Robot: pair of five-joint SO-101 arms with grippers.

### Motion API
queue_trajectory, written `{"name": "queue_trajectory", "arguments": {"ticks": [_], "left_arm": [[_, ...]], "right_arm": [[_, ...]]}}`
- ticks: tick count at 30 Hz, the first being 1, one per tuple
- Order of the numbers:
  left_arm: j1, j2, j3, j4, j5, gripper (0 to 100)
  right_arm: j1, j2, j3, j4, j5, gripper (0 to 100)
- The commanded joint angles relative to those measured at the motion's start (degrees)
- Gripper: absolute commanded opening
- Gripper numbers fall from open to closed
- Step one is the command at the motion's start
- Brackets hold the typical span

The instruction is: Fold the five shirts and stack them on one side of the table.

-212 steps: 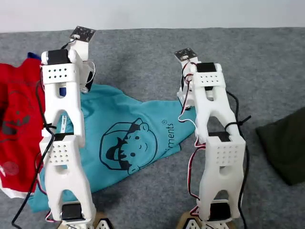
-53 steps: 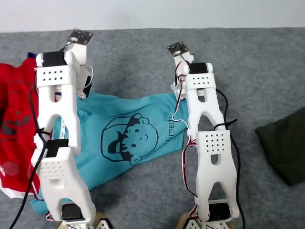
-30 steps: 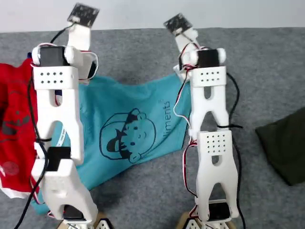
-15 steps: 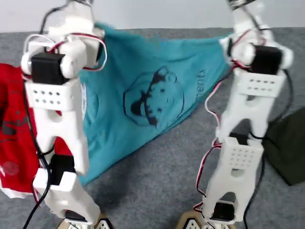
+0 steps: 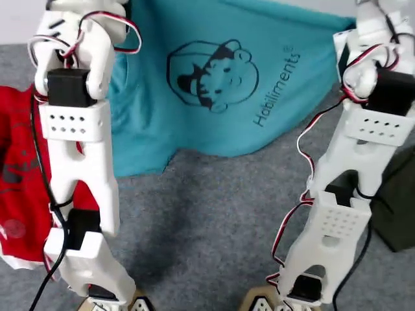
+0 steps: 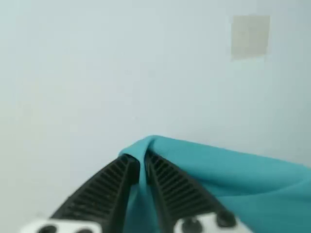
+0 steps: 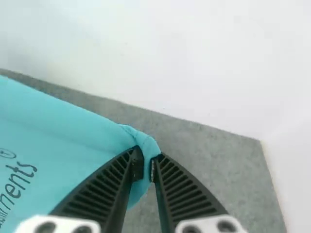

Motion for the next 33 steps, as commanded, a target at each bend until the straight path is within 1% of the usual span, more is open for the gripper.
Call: {"name": "queue_trajectory", "arguments": {"ticks": [1, 11, 19, 21, 24, 29, 33], "left_arm": [[0.44, -3.69, -0.22, -3.16, 0.26, 0], [0.79, -7.21, -3.38, -3.16, 0.26, 0], [0.7, -8.97, -4.62, -3.16, 0.18, 0], [0.44, -8.79, -4.35, -3.16, -1.49, 0], [0.62, -8.53, -1.71, -3.16, -3.96, 0], [0.35, -8.26, 1.71, -4.04, -4.22, 0], [0.35, -8.26, 4.88, -8.7, -4.22, 0]], "right_arm": [[1.54, -3.3, -2.37, -3.03, 0.26, 1.0], [1.54, -4.79, -2.73, -12.18, 0.18, 1.0], [1.27, -10.07, -2.37, -14.64, 0.53, 1.0], [1.45, -10.33, -2.37, -15.78, 1.05, 1.0], [1.45, -10.15, -2.29, -17.01, 4.22, 1.0], [1.63, -7.96, -2.29, -19.3, 4.57, 1.0], [2.95, -5.93, -2.29, -22.37, 4.57, 1.0]]}}
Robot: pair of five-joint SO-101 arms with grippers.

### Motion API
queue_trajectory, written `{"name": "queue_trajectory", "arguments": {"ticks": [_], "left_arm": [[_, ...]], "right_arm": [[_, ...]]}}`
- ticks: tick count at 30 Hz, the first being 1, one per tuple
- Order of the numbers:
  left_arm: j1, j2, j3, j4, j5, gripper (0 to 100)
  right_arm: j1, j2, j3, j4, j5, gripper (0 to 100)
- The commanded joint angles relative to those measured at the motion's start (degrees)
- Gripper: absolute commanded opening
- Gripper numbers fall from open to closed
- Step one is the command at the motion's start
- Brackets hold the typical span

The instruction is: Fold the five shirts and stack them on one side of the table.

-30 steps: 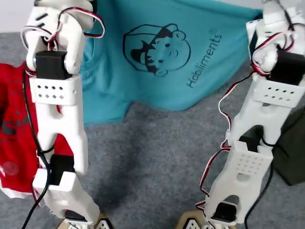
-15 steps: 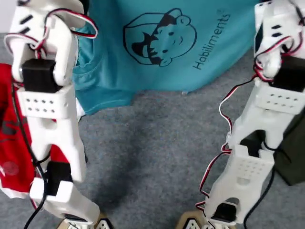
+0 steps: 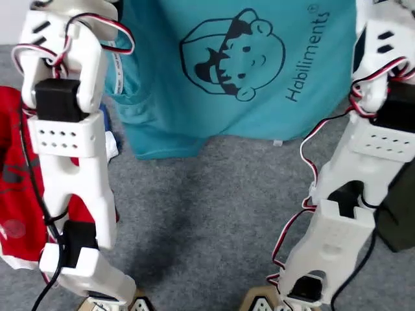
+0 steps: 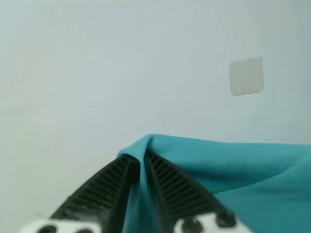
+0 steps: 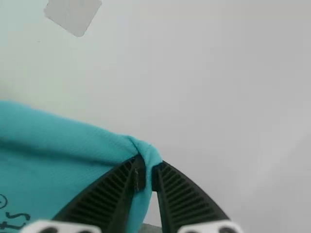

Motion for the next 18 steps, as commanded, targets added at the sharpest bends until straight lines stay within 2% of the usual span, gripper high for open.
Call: {"name": "queue_trajectory", "arguments": {"ticks": [1, 6, 12, 14, 18], "left_arm": [[-0.35, -1.85, 1.19, -5.36, -0.53, 0], [-0.18, -1.93, -0.22, -8.26, -0.62, 0], [0.09, -2.64, -2.59, -6.77, -0.62, 0], [0.09, -2.64, -3.82, -2.46, -0.53, 0], [0.44, -2.64, -7.25, 11.78, -0.44, 0]], "right_arm": [[1.8, -0.04, -2.2, -3.65, 0.7, 1.0], [1.8, -0.04, -2.64, -4.79, 0.79, 1.0], [1.89, -1.63, -2.37, -3.74, 0.79, 1.0], [1.8, -2.24, -2.29, -1.63, 1.23, 1.0], [1.36, -2.95, -2.55, 7.6, 4.92, 1.0]]}}
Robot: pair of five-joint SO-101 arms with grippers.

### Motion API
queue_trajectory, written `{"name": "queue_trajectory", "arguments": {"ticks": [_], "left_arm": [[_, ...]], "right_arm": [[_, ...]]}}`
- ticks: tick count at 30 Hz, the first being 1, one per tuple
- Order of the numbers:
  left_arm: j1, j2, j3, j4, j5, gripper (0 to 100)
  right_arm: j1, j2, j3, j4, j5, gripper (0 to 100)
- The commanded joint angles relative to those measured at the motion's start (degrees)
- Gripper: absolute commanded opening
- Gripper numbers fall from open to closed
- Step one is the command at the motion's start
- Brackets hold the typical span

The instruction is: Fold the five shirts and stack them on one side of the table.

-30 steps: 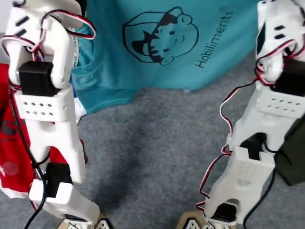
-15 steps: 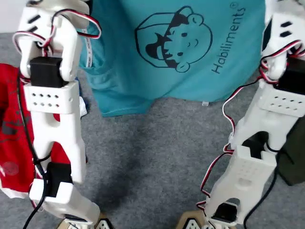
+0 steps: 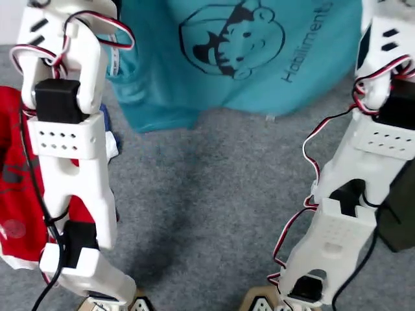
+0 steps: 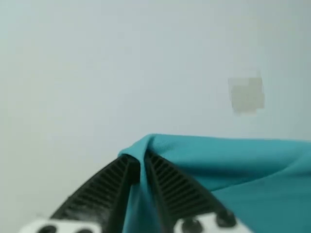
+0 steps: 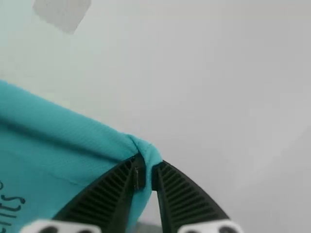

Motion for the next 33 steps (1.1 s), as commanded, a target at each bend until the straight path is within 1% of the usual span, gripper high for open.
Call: {"name": "queue_trajectory", "arguments": {"ticks": [1, 4, 9, 11, 15, 19, 24, 28, 31, 33], "left_arm": [[0.97, -2.55, -4.53, 12.31, -0.35, 0], [1.41, -2.55, -6.81, 20.48, -0.35, 0], [3.16, -2.55, -10.33, 27.08, -0.35, 0], [3.34, -2.55, -11.91, 28.48, -0.44, 0], [4.04, -2.64, -14.37, 28.66, -0.44, 0], [4.4, -2.55, -22.02, 28.66, -0.44, 0], [6.77, -2.64, -32.57, 30.33, -0.44, 0], [9.23, -2.64, -39.96, 34.37, -0.53, 0], [9.67, -2.64, -44.53, 39.12, -0.53, 0], [9.49, -3.34, -44.88, 42.37, -0.53, 0]], "right_arm": [[0.84, -3.47, -2.55, 7.34, 2.81, 1.0], [1.27, -3.65, -2.64, 12.26, 2.99, 1.1], [1.19, -5.23, -2.55, 15.69, 2.99, 1.1], [1.19, -5.76, -2.55, 15.69, 2.99, 1.1], [1.27, -7.43, -2.55, 15.6, 2.99, 1.1], [1.27, -11.47, -2.64, 15.52, 2.73, 1.1], [1.27, -18.15, -2.64, 15.78, 2.64, 1.1], [1.27, -23.16, -2.37, 16.22, 2.64, 1.1], [1.27, -26.59, -2.29, 19.91, 2.73, 1.1], [1.27, -28.44, -2.29, 23.08, 2.99, 1.1]]}}
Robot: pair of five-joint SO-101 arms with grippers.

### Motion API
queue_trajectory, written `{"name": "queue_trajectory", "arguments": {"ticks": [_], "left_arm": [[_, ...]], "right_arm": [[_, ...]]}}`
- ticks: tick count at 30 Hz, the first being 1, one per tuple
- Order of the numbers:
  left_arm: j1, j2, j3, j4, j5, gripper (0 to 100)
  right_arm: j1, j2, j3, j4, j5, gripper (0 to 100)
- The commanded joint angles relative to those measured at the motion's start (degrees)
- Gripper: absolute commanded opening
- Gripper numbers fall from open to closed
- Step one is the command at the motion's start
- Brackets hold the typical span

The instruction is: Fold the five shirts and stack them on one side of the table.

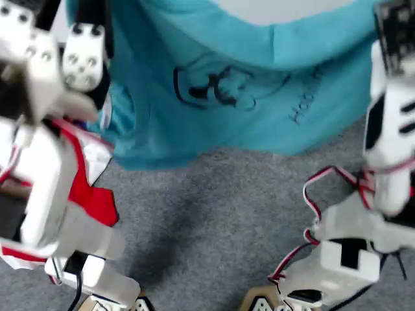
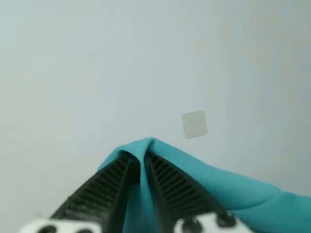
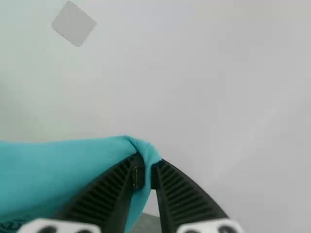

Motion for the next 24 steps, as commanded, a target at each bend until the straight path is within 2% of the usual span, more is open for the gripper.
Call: {"name": "queue_trajectory", "arguments": {"ticks": [1, 4, 8, 11, 19, 24], "left_arm": [[0.26, -3.25, -2.33, 5.36, -0.53, 0], [0.53, -6.42, -2.24, 8.44, -0.53, 0], [0.53, -9.85, -2.24, 14.07, -0.53, 0], [0.09, -12.57, -1.45, 14.51, -0.09, 0], [0.53, -20.92, 14.9, 14.42, -0.09, 0], [0.53, -23.82, 23.08, 14.33, -0.09, 0]], "right_arm": [[1.19, -4.53, -2.2, 4.79, 0.53, 1.1], [1.19, -7.25, -2.2, 9.1, 0.35, 1.1], [1.27, -10.86, -2.11, 9.27, 0.44, 1.1], [1.27, -12.26, -2.02, 9.27, 0.44, 1.1], [1.27, -12.09, -1.49, 9.36, 0.53, 1.1], [1.27, -13.67, 6.68, 9.27, 0.53, 1.1]]}}
